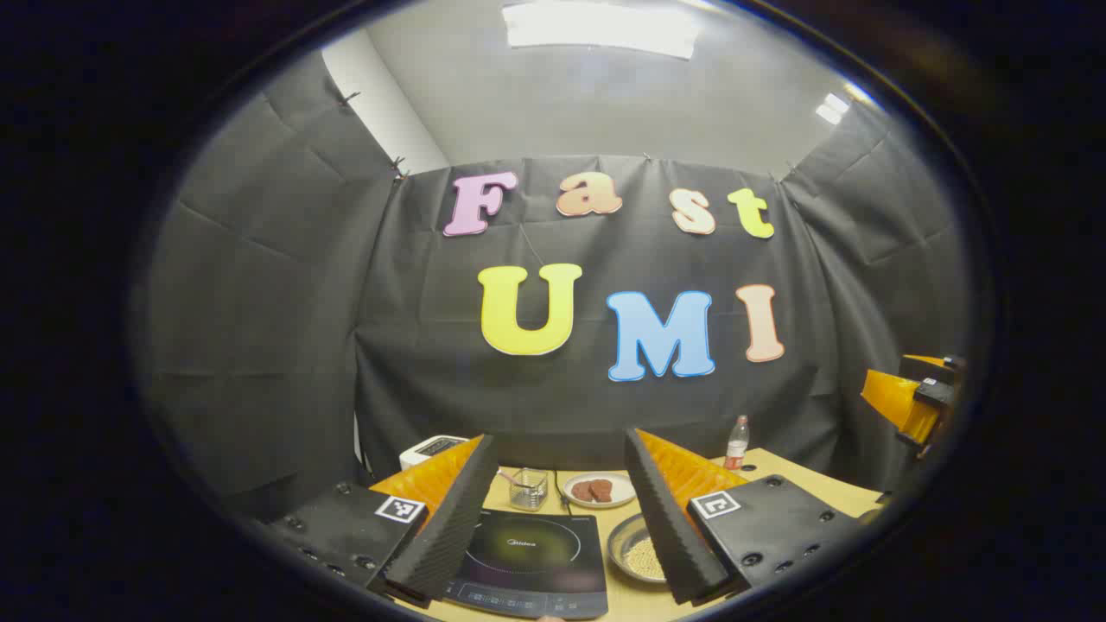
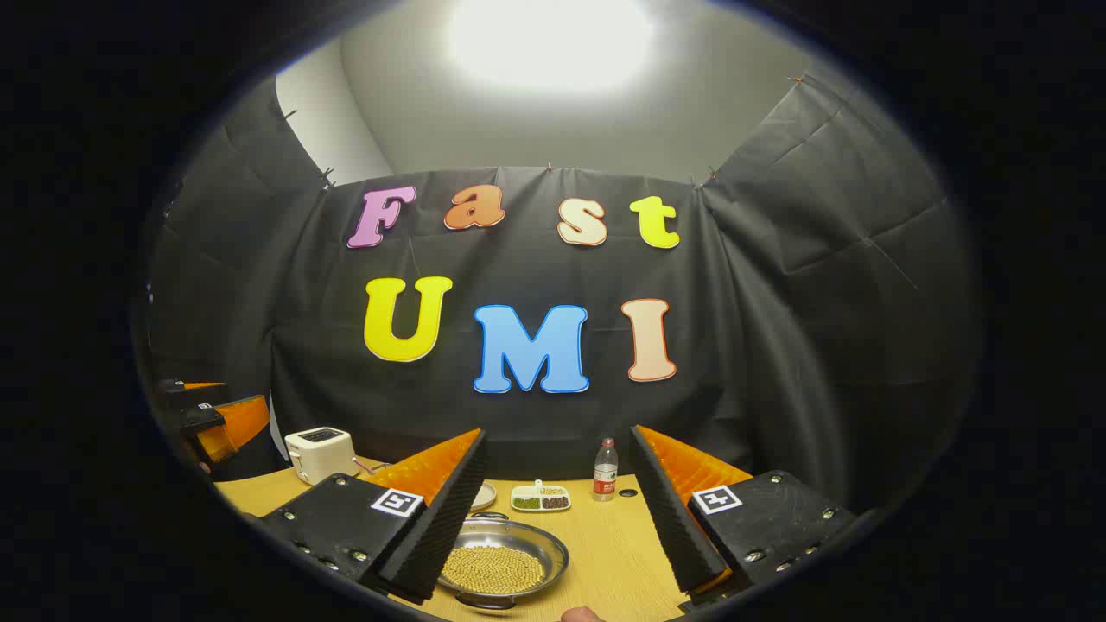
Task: First push the handle of the pot to place it horizontally, then grasp the pot with both hands and set it on the induction cooktop.
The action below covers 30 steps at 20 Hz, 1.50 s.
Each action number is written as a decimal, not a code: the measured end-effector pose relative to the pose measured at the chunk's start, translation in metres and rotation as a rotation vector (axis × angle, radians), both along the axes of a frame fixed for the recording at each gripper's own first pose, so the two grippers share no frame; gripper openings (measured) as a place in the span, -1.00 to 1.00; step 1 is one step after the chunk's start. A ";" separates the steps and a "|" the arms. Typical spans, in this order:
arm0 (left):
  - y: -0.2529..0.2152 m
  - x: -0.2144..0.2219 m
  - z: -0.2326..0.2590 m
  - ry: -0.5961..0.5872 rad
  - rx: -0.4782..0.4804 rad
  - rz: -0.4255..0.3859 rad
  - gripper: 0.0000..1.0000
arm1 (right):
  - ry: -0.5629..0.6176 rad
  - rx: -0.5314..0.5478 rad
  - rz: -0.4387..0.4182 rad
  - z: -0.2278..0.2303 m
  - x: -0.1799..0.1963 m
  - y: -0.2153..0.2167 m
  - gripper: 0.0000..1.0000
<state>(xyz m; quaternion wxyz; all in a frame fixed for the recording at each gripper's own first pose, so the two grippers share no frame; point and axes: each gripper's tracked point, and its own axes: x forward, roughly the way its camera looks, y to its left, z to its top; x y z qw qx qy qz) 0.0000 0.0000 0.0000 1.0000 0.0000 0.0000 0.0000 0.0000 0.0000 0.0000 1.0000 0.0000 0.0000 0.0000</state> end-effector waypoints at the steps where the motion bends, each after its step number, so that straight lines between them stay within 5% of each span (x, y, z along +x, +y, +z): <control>1: -0.001 -0.001 0.001 -0.003 0.001 0.001 0.92 | -0.001 -0.001 0.002 0.001 0.000 0.000 0.95; 25: -0.010 -0.007 0.005 -0.010 0.023 0.025 1.00 | 0.055 0.002 0.062 -0.012 0.011 -0.002 0.94; 29: -0.011 -0.006 0.007 -0.012 0.030 0.026 0.92 | 0.057 0.003 0.053 -0.013 0.014 -0.004 0.78; 30: -0.010 -0.005 0.007 -0.011 0.032 0.027 1.00 | 0.054 0.003 0.050 -0.011 0.015 -0.005 0.27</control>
